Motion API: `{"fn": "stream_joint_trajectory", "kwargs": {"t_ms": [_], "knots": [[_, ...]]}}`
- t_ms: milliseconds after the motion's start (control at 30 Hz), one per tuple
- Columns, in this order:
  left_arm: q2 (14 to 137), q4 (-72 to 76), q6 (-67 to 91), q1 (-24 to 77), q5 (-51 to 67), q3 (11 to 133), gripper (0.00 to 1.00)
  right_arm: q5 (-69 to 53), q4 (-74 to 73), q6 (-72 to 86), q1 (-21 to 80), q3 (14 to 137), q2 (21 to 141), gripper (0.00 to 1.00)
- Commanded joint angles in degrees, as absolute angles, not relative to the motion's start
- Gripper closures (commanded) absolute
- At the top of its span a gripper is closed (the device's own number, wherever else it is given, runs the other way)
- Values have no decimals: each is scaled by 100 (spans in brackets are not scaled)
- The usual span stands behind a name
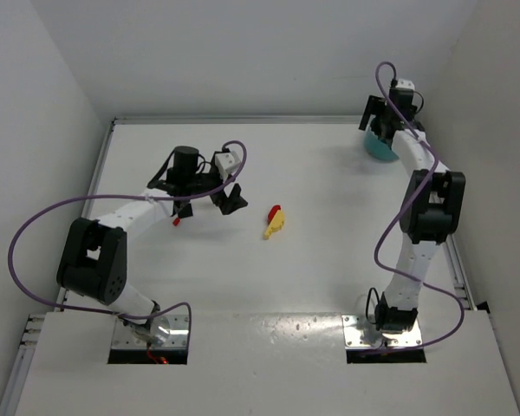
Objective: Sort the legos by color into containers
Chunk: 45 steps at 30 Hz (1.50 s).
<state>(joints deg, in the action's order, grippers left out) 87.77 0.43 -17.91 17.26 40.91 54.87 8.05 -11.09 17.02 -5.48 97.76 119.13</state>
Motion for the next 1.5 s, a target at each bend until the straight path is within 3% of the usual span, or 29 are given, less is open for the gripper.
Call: {"fn": "stream_joint_trajectory", "kwargs": {"t_ms": [0, 500, 900, 1467], "knots": [[8719, 229, -1828, 1670, 4307, 5458, 0, 1266, -222, 1301, -519, 9414, 11497, 6], [8666, 229, -1881, 1617, 4307, 5458, 0, 1854, 790, 677, -624, 9088, 11812, 3], [8719, 229, -1881, 1617, 4307, 5458, 0, 2048, 502, 738, -738, 9650, 12357, 0], [8824, 281, -1829, 1617, 4359, 5458, 0, 1056, 229, 1247, -1142, 10090, 12831, 0]]}}
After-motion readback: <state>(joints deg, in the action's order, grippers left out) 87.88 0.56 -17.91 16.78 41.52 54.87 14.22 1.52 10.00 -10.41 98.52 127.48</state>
